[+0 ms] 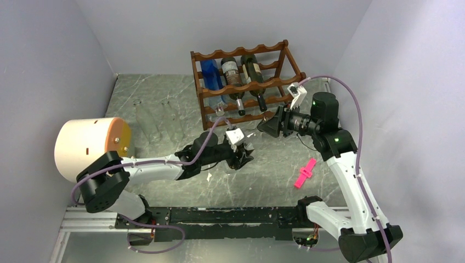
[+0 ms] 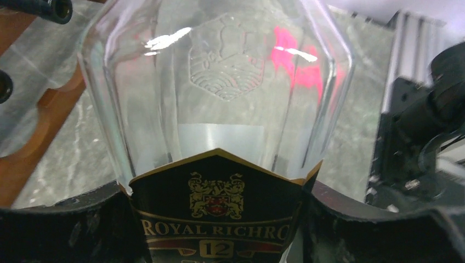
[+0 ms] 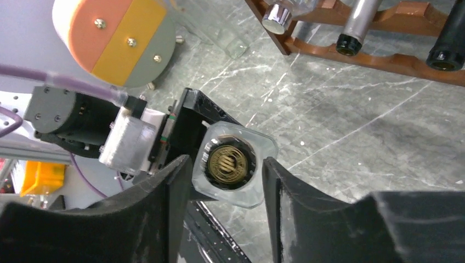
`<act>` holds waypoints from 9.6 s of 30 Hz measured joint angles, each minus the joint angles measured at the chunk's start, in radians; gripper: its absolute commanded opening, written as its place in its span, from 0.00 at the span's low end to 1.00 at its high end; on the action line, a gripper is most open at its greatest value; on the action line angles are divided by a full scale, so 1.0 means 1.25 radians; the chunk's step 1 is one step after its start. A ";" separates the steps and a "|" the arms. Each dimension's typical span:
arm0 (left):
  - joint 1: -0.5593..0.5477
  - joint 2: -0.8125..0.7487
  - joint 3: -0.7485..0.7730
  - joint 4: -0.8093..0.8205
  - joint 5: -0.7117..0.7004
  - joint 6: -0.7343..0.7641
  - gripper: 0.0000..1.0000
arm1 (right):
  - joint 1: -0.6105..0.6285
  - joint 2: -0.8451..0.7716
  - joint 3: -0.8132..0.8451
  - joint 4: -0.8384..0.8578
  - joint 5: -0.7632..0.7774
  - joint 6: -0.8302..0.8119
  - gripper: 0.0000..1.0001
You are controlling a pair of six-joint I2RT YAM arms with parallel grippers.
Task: Put the wine bottle on the wine rack
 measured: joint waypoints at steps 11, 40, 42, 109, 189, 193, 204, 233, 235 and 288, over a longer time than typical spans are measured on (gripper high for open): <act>0.013 -0.075 0.029 -0.207 -0.028 0.380 0.07 | 0.001 -0.017 0.172 -0.098 0.024 -0.065 0.65; 0.101 -0.074 0.438 -0.535 0.125 1.165 0.07 | 0.023 0.012 0.322 -0.261 0.093 -0.098 0.76; 0.101 -0.067 0.447 -0.552 0.103 1.214 0.07 | 0.023 0.011 0.325 -0.261 0.092 -0.099 0.73; 0.115 0.005 0.535 -0.661 0.005 1.364 0.07 | 0.230 0.168 0.242 -0.269 0.237 -0.106 0.43; 0.123 -0.455 0.145 -0.580 -0.127 -0.121 0.99 | -0.107 0.732 0.800 -0.270 0.449 -0.302 0.00; 0.123 -0.455 0.138 -0.577 -0.110 -0.121 1.00 | -0.111 0.752 0.808 -0.282 0.450 -0.305 0.00; 0.123 -0.451 0.135 -0.579 -0.082 -0.124 0.99 | -0.112 0.777 0.831 -0.299 0.461 -0.304 0.00; 0.123 -0.449 0.135 -0.584 -0.076 -0.129 0.98 | -0.113 0.787 0.842 -0.259 0.463 -0.307 0.57; 0.123 -0.450 0.135 -0.584 -0.076 -0.129 0.98 | -0.113 0.787 0.842 -0.257 0.463 -0.307 0.58; 0.123 -0.666 0.474 -0.735 -0.427 0.053 0.97 | 0.625 0.713 0.441 0.398 0.570 -0.048 0.75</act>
